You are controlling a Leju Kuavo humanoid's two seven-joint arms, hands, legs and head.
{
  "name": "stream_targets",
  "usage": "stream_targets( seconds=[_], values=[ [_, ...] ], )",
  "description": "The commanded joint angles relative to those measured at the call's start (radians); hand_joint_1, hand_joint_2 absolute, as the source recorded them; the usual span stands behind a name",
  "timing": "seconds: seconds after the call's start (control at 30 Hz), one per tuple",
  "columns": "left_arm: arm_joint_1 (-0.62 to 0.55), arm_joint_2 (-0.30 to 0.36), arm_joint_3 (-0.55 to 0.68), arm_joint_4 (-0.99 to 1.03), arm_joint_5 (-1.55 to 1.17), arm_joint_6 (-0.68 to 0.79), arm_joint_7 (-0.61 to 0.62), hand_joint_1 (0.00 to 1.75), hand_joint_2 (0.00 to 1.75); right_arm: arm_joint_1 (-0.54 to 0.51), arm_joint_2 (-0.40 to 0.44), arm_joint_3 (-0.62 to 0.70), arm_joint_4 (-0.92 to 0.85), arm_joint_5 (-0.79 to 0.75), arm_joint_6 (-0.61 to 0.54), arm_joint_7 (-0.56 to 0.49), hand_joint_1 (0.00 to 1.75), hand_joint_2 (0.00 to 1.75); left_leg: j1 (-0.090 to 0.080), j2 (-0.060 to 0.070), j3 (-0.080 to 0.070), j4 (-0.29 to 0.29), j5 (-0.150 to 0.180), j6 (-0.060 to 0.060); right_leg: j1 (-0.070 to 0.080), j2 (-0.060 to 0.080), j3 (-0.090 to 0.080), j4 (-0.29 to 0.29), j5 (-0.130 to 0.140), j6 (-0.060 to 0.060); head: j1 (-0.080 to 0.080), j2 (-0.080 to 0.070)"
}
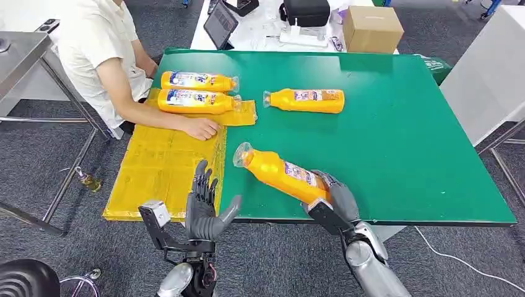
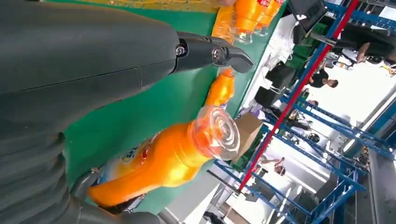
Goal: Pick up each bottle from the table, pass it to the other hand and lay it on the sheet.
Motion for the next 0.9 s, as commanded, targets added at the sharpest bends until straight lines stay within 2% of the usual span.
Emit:
stream_targets(
  seconds=[0.03,0.23,0.4,0.43,0.5,0.57,0.73,0.9],
  values=[
    [-0.004,0.033,-0.006,0.005,0.028,-0.021,0.007,0.00,1.75,-0.012,0.037,-0.018,-0.010,-0.004,-0.043,-0.001,1.75,1.75,0.000,0.003,0.005,-0.001,-0.002,0.001,0.001,0.001,0.004,-0.001,-0.001,-0.004,0.000,0.000],
    [0.011,0.051,-0.023,-0.015,0.045,-0.082,-0.008,0.00,1.75,-0.018,0.089,0.040,0.006,-0.037,-0.058,0.014,1.75,1.75,0.001,0.006,0.007,-0.001,-0.003,0.001,0.002,0.004,0.005,-0.001,-0.001,-0.004,0.000,0.000],
    [-0.009,0.056,-0.060,0.020,0.055,-0.215,0.025,0.00,1.75,-0.047,0.120,0.126,0.090,-0.102,0.052,-0.048,1.75,1.75,0.001,0.004,0.004,-0.001,-0.002,0.001,0.001,0.002,0.003,-0.001,-0.001,-0.003,0.000,0.000],
    [-0.023,0.051,-0.062,0.044,0.086,-0.251,0.050,0.00,1.75,-0.055,0.138,0.162,0.112,-0.117,0.104,-0.065,1.75,1.75,0.001,0.004,0.004,-0.001,-0.002,0.001,0.001,0.003,0.002,-0.001,0.000,-0.003,0.000,0.000],
    [-0.039,0.045,-0.061,0.075,0.104,-0.278,0.062,0.00,1.75,-0.064,0.165,0.193,0.137,-0.127,0.097,-0.064,1.75,1.75,0.001,0.005,0.003,-0.001,-0.001,0.000,0.001,0.003,0.002,-0.001,0.000,-0.003,0.000,0.000],
    [-0.046,0.040,-0.058,0.091,0.117,-0.291,0.068,0.00,1.75,-0.069,0.169,0.223,0.136,-0.143,0.092,-0.081,1.75,1.75,0.001,0.004,0.003,-0.001,-0.001,0.000,0.001,0.003,0.002,-0.001,0.000,-0.003,0.000,0.000],
    [-0.062,0.030,-0.048,0.113,0.167,-0.321,0.083,0.00,1.75,-0.054,0.171,0.288,0.087,-0.213,0.181,-0.088,1.75,1.75,0.001,0.003,0.004,-0.001,-0.002,0.001,0.002,0.001,0.003,-0.001,-0.001,-0.004,0.000,0.000],
    [-0.075,0.026,-0.048,0.129,0.180,-0.331,0.083,0.00,1.75,-0.049,0.178,0.344,0.101,-0.214,0.187,-0.118,1.75,1.75,0.001,0.003,0.004,-0.001,-0.002,0.001,0.002,0.001,0.003,-0.001,-0.002,-0.004,0.000,0.000]
  ],
)
